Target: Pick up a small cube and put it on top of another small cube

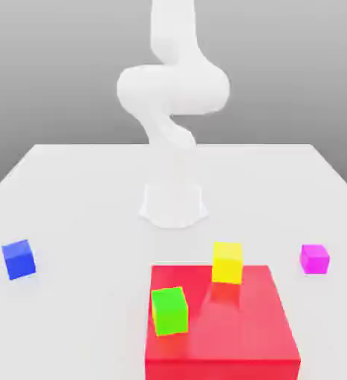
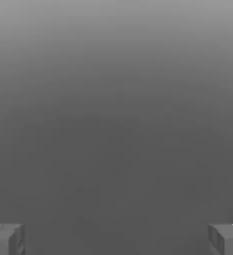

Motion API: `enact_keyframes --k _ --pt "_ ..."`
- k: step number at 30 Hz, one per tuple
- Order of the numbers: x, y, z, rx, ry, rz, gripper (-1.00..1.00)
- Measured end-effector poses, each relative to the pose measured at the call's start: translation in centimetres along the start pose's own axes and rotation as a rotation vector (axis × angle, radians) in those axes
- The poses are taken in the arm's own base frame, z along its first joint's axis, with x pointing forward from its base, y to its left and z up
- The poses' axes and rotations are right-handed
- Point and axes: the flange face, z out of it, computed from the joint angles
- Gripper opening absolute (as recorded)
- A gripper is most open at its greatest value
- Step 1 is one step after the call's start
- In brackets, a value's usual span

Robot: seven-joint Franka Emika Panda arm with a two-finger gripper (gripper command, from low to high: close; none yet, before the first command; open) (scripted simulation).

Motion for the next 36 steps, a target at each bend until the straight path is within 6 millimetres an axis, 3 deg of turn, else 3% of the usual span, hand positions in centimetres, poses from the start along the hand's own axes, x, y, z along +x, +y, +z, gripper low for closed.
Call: enact_keyframes --k 5,10,15,18,20,22,27,28,36 --pt "-9.8 -3.6 11.8 -0.022 -0.208 -0.317 0.00" --pt "-22.2 -4.3 19.8 -0.028 -0.394 -0.630 0.00" --pt "-35.4 -1.5 24.5 -0.026 -0.573 -0.953 0.00" --pt "-43.7 1.7 25.4 -0.012 -0.680 -1.171 0.00" --pt "-47.9 4.7 25.9 -0.012 -0.747 -1.294 0.00" --pt "-49.9 6.4 27.0 -0.012 -0.773 -1.337 0.00" --pt "-52.5 8.8 30.4 -0.012 -0.783 -1.348 0.00" --pt "-52.8 9.1 30.9 -0.013 -0.783 -1.349 -1.00" --pt "-52.6 8.9 30.5 -0.013 -0.783 -1.350 -1.00"
